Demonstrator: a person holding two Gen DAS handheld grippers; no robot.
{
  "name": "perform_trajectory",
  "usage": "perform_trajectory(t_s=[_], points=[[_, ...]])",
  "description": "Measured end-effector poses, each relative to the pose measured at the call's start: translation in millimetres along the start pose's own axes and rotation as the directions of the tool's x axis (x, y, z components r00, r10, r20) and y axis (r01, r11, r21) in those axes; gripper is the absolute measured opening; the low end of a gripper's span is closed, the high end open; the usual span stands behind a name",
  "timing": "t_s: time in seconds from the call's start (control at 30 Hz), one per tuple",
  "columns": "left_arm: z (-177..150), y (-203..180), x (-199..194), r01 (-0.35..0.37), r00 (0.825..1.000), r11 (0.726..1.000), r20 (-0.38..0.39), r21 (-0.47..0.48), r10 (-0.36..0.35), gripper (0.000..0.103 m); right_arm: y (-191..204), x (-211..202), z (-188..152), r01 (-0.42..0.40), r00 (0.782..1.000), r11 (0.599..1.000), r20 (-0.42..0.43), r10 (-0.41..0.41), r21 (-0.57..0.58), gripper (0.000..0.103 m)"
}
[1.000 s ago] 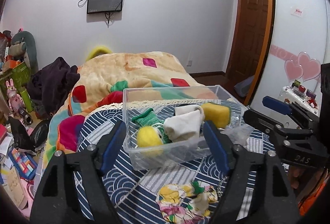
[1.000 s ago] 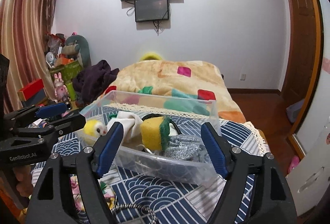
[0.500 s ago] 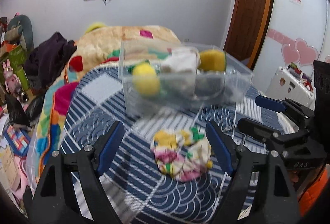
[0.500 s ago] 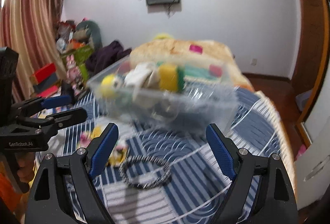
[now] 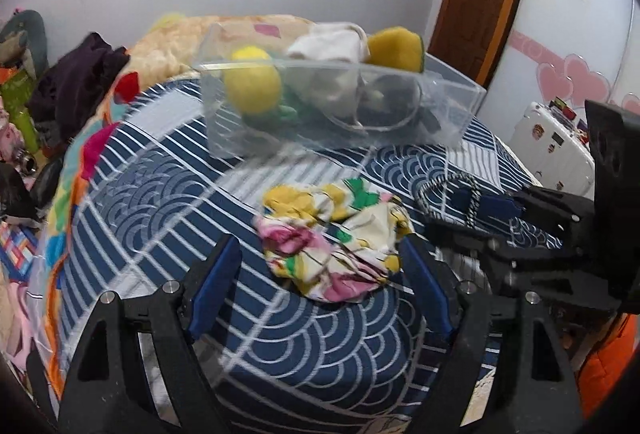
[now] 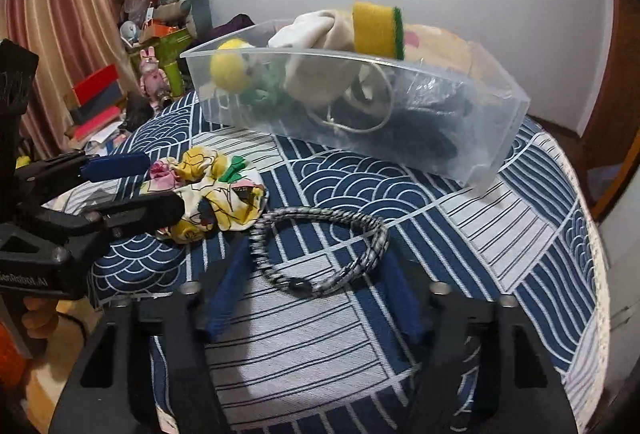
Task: Organize soft objects
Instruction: 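Grasp the floral cloth with the left tool while the right tool grasps the braided cord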
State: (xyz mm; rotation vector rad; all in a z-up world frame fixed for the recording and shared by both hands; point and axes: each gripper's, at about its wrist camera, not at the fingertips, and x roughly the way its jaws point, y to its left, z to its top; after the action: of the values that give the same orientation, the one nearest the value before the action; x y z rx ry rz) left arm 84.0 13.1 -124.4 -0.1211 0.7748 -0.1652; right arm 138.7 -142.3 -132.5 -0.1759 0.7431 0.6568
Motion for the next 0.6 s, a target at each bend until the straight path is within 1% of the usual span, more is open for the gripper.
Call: perform_trajectory(t_s=[0.07,0.1,0.13,0.17,0.2,0.23,0.3,0.33,0.4,0.5,0.6], points=[[-0.9,-3.6,2.7,-0.009,1.0,1.0,0.008,0.009,0.009,0.081,-2.2,-1.4,0.6,0.005,1.0,1.0,0.005,-0.005,0.008,0.035],[-1.1,-5.4,3.4,-0.014,1.0,1.0,0.01,0.017,0.014,0.081,-3.8,-1.4,1.0,0.009,1.0,1.0,0.007,-0.009,0.013,0.027],[-1.6,-6.6,4.0,-0.016,1.0,1.0,0.013,0.02,0.016,0.08,-5.5,-2.9,0.9,0.009,1.0,1.0,0.009,-0.009,0.018,0.024],[-1.9,-8.0,4.5,-0.016,1.0,1.0,0.018,0.024,0.016,0.074,-7.5,-4.2,0.6,0.008,1.0,1.0,0.012,-0.008,0.022,0.022],[-1.9,-9.3,5.6,-0.017,1.0,0.999,0.019,0.03,0.017,0.066,-8.4,-4.7,0.6,0.009,1.0,1.0,0.014,-0.009,0.026,0.018],[-2.0,-10.6,6.2,-0.026,0.999,0.999,0.021,0.039,0.026,0.063,-9.0,-5.3,0.3,0.007,1.0,1.0,0.017,-0.007,0.03,0.015],[-2.3,-12.0,6.6,-0.038,0.999,0.998,0.028,0.052,0.037,0.047,-8.0,-7.1,0.0,0.007,1.0,0.999,0.023,-0.008,0.032,0.013],[-2.3,-12.8,6.9,-0.036,0.999,0.998,0.029,0.054,0.035,0.043,-7.2,-8.4,-1.1,0.008,1.0,0.999,0.026,-0.009,0.031,0.013],[-1.3,-12.1,5.6,-0.025,0.999,0.998,0.031,0.054,0.024,0.031,-7.5,-11.1,-1.1,0.011,0.999,0.999,0.036,-0.012,0.03,0.013],[0.5,-10.4,3.1,-0.024,0.999,0.998,0.038,0.05,0.022,0.023,-8.8,-15.5,0.7,0.011,0.998,0.999,0.054,-0.012,0.031,0.013],[4.3,-9.0,-2.9,-0.034,0.998,0.998,0.058,0.049,0.031,0.021,-10.3,-21.2,3.9,0.015,0.997,0.999,0.077,-0.017,0.03,0.013]])
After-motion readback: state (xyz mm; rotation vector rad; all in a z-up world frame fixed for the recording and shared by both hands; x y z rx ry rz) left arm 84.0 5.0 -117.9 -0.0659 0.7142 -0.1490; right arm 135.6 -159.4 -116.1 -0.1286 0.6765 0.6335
